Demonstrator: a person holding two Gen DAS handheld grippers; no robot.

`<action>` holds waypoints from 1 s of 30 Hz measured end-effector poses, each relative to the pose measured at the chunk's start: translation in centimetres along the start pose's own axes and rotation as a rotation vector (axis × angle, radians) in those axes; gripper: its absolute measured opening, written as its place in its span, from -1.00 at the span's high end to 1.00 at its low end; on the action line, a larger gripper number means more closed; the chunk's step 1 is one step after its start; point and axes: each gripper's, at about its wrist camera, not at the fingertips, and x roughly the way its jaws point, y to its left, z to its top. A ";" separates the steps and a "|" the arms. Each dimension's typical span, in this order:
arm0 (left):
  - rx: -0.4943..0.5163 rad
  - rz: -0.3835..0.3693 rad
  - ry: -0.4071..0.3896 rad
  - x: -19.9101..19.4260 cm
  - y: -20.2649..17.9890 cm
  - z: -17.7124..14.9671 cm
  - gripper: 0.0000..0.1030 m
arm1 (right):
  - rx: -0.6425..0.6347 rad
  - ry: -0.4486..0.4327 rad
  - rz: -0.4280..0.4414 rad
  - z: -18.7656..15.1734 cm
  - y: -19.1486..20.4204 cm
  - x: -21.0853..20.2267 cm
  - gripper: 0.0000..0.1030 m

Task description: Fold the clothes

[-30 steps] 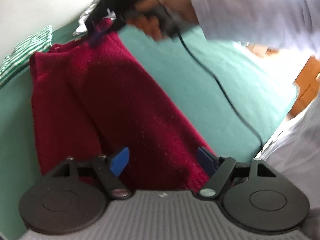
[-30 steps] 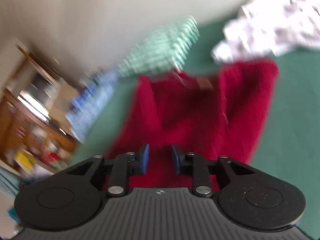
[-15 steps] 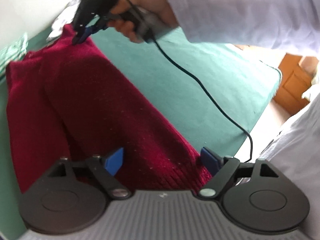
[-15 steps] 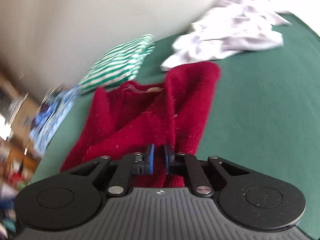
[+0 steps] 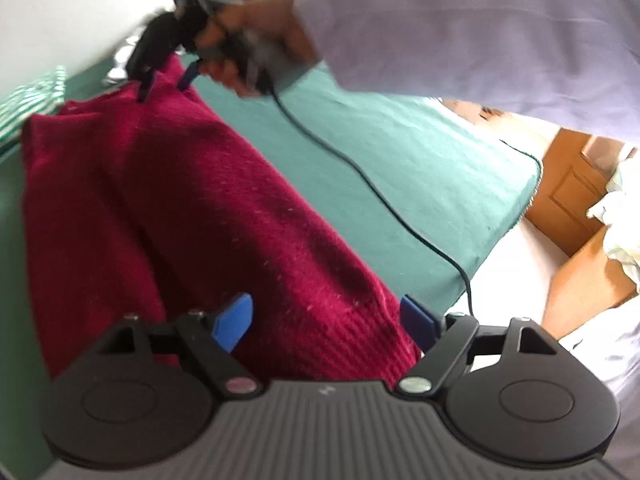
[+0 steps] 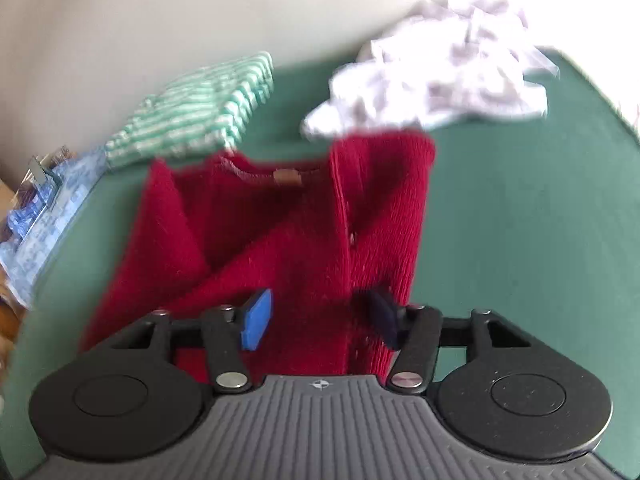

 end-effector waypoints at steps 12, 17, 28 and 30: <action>-0.167 0.029 -0.124 -8.0 6.9 -6.0 -0.45 | 0.021 0.066 0.228 -16.4 4.6 -14.4 0.16; -0.052 -0.054 -0.042 -5.9 5.9 -8.1 -0.44 | -0.121 -0.008 0.106 -24.4 8.3 -20.2 0.04; 0.020 -0.161 0.042 -5.6 4.4 -9.0 -0.65 | -0.079 0.094 0.145 -27.1 9.8 -21.5 0.05; -0.033 -0.171 0.058 -5.5 4.8 -9.2 -0.58 | -0.055 0.128 0.171 -27.0 9.3 -21.9 0.10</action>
